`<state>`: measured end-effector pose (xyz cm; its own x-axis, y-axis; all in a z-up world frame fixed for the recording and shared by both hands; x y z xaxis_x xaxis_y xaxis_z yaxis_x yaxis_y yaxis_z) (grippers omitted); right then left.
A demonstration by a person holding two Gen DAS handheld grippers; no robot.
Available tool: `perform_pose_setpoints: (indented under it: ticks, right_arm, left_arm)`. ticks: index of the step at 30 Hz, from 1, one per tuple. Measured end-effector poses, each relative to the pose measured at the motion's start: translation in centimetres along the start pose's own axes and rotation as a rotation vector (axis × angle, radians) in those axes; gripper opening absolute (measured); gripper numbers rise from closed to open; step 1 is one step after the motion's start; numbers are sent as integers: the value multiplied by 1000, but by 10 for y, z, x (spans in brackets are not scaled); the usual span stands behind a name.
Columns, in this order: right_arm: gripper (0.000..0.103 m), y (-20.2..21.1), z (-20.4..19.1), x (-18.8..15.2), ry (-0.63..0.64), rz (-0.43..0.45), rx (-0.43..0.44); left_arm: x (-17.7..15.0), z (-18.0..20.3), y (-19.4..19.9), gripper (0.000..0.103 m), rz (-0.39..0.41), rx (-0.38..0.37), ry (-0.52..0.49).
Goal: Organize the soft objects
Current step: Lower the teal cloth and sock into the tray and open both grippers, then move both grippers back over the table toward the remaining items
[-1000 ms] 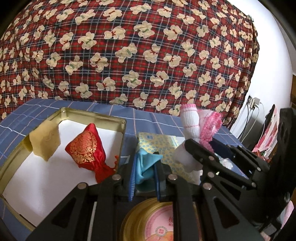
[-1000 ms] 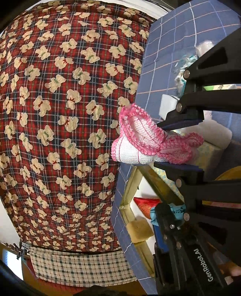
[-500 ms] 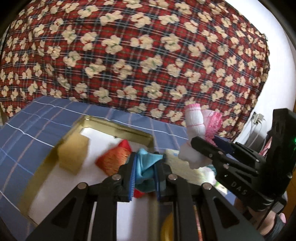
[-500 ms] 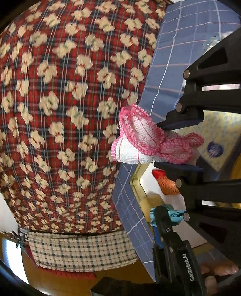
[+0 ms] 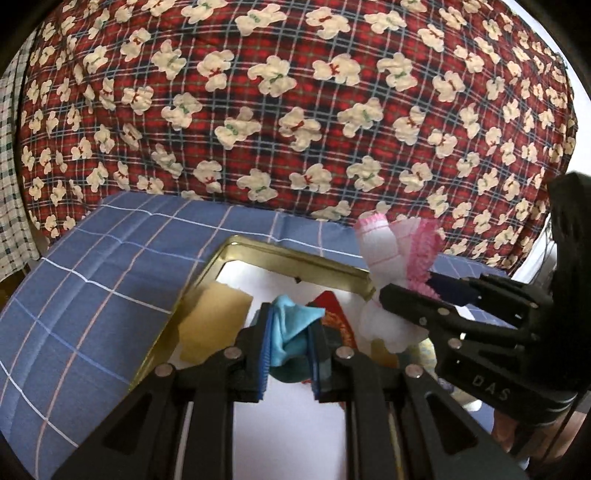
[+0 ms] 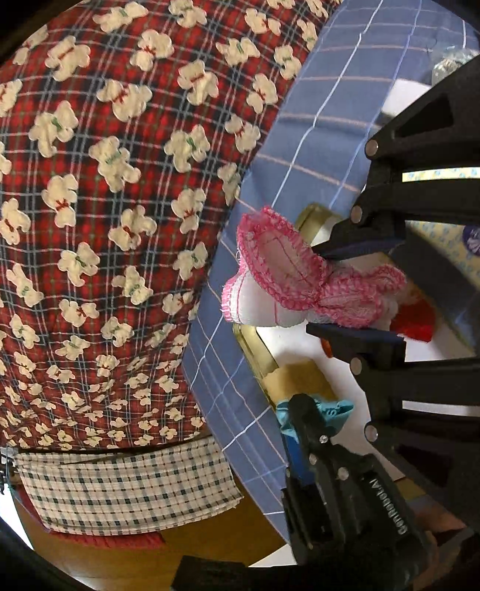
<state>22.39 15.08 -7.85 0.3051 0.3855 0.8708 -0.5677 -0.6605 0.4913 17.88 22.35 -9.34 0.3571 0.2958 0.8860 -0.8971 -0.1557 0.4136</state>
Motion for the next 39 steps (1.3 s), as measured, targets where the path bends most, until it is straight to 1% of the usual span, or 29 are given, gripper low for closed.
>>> perform_pose_setpoints:
  ticks: [2, 3, 4, 5, 6, 7, 8, 9, 10, 13, 15, 18, 20, 23, 27, 30, 32, 33, 36, 37, 39]
  right_arm:
    - [45, -6, -5, -2, -5, -20, 15]
    - [48, -7, -6, -2, -5, -11, 9]
    - [57, -7, -6, 0, -5, -3, 3]
    - [59, -5, -6, 0, -6, 6, -7]
    - [59, -1, -4, 0, -8, 19, -9]
    - [61, 3, -3, 0, -13, 33, -4]
    - [65, 8, 0, 0, -20, 47, -6]
    - [68, 12, 4, 0, -27, 60, -15]
    - [70, 16, 7, -1, -34, 69, -21]
    - [70, 32, 17, -7, -60, 94, -26]
    - [70, 47, 25, -14, -62, 110, -48]
    - [70, 72, 39, -26, -58, 135, -87]
    - [70, 87, 52, -37, -73, 146, -110]
    - [70, 114, 83, -61, -129, 150, -173]
    - [70, 144, 127, -97, -190, 129, -293]
    - [70, 156, 151, -119, -231, 98, -336]
    - [70, 157, 160, -127, -267, 88, -336]
    - [70, 156, 161, -129, -287, 88, -321]
    - [70, 150, 154, -129, -296, 82, -277]
    - [69, 147, 149, -129, -292, 80, -261]
    - [63, 139, 139, -131, -290, 60, -226]
  left_arm:
    - [-3, -5, -2, 20, -7, 18, 7]
    - [-4, -7, -2, 24, -7, 26, 10]
    - [-5, -8, -2, 35, -10, 32, 12]
    - [-6, -11, -2, 44, -14, 49, 17]
    - [-7, -15, 0, 50, -14, 61, 26]
    - [-7, -17, 1, 61, -16, 63, 35]
    - [-6, -19, 4, 69, -8, 62, 41]
    - [-5, -20, 7, 72, 5, 66, 44]
    - [-3, -20, 9, 73, 13, 72, 44]
    - [-1, -15, 16, 73, 32, 73, 34]
    - [0, -6, 21, 73, 42, 66, 25]
    - [-3, 14, 26, 74, 44, 26, 12]
    - [-6, 30, 30, 78, 46, -7, 7]
    - [-13, 56, 32, 83, 44, -42, -17]
    - [-27, 96, 31, 83, 17, -98, -59]
    - [-35, 119, 30, 83, 4, -122, -83]
    - [-39, 129, 29, 85, -1, -122, -99]
    - [-41, 133, 28, 86, 0, -118, -107]
    - [-42, 139, 27, 86, 7, -96, -136]
    - [-42, 141, 26, 87, 11, -88, -143]
    - [-41, 142, 26, 89, 13, -84, -146]
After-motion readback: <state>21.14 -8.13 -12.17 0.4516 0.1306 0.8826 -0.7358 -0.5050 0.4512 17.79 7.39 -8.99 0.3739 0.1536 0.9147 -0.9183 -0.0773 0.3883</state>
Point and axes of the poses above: each gripper's, at about its wrist camera, not at the fingertips, and y roughly against the way its jaws point, z to its right, x to its top, the point moved 10 cm from there along -y, roughly the way its jaws point, and after that the axes turned 11 degrees about z, right-handed, at the moved point
